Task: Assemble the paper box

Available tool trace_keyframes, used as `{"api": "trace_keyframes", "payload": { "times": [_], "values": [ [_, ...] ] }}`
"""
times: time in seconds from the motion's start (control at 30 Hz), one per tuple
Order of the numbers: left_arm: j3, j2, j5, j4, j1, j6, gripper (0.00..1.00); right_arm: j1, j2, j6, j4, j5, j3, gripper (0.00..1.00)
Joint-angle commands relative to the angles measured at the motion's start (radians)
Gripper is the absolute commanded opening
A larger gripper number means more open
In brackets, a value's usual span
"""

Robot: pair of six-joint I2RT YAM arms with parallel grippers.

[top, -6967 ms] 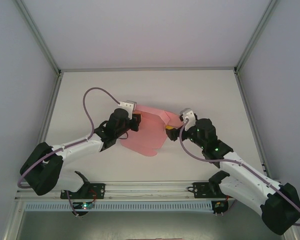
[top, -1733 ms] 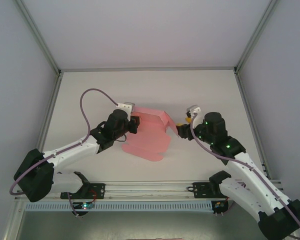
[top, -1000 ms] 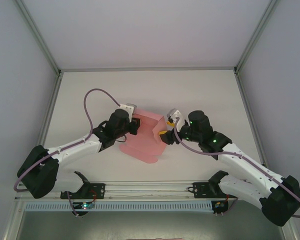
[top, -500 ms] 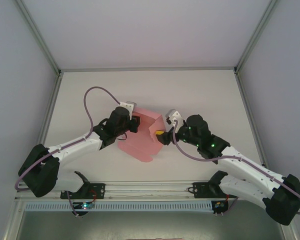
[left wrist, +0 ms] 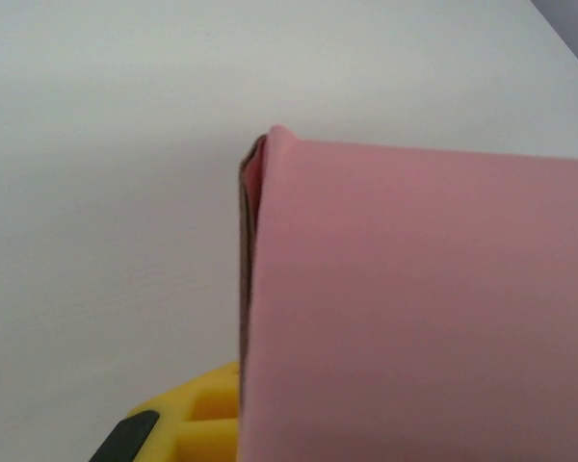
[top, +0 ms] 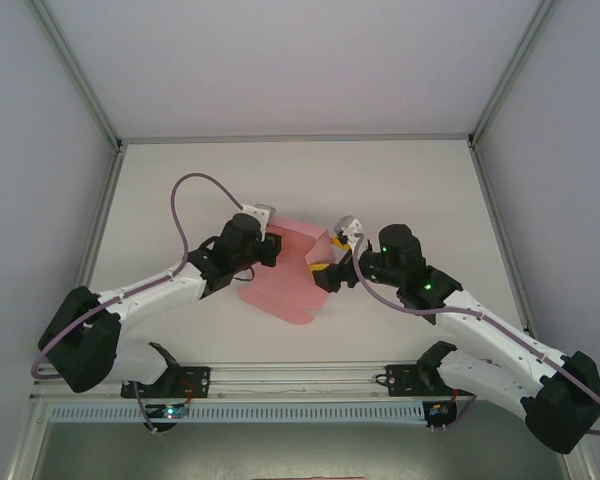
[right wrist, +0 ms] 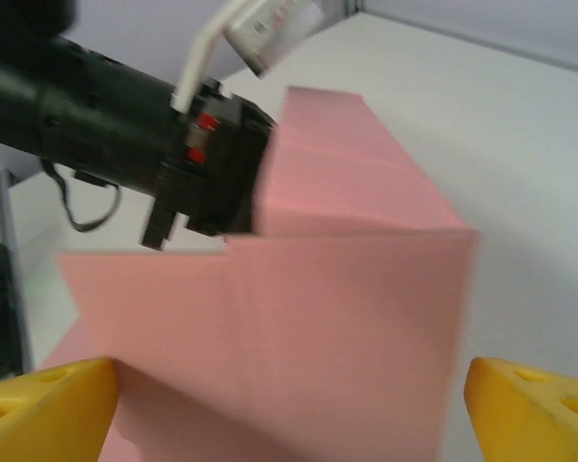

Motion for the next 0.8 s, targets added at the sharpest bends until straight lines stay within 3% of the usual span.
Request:
{"api": "trace_keyframes", "payload": {
  "times": [0.0, 0.23, 0.4, 0.5, 0.67, 0.77],
  "values": [
    [0.042, 0.025, 0.014, 0.01, -0.017, 0.0, 0.0, 0.007, -0.013, 0.016, 0.072, -0.092, 0.018, 0.95],
    [0.031, 0.001, 0.03, 0.024, -0.018, 0.008, 0.0, 0.006, -0.001, -0.037, -0.056, 0.09, 0.055, 0.94],
    [0.022, -0.006, -0.014, 0.01, -0.017, 0.027, 0.0, 0.003, -0.119, -0.029, -0.078, 0.082, 0.034, 0.98],
    [0.0, -0.016, -0.001, 0.038, -0.017, 0.042, 0.0, -0.011, -0.242, -0.021, -0.139, 0.281, 0.024, 0.98],
    [-0.014, -0.039, -0.024, 0.022, -0.015, 0.069, 0.0, -0.135, -0.445, 0.037, -0.258, 0.438, 0.021, 0.98],
    [-0.026, -0.062, -0.034, 0.028, -0.015, 0.07, 0.0, -0.216, -0.486, 0.061, -0.351, 0.567, 0.031, 0.98]
  ]
}}
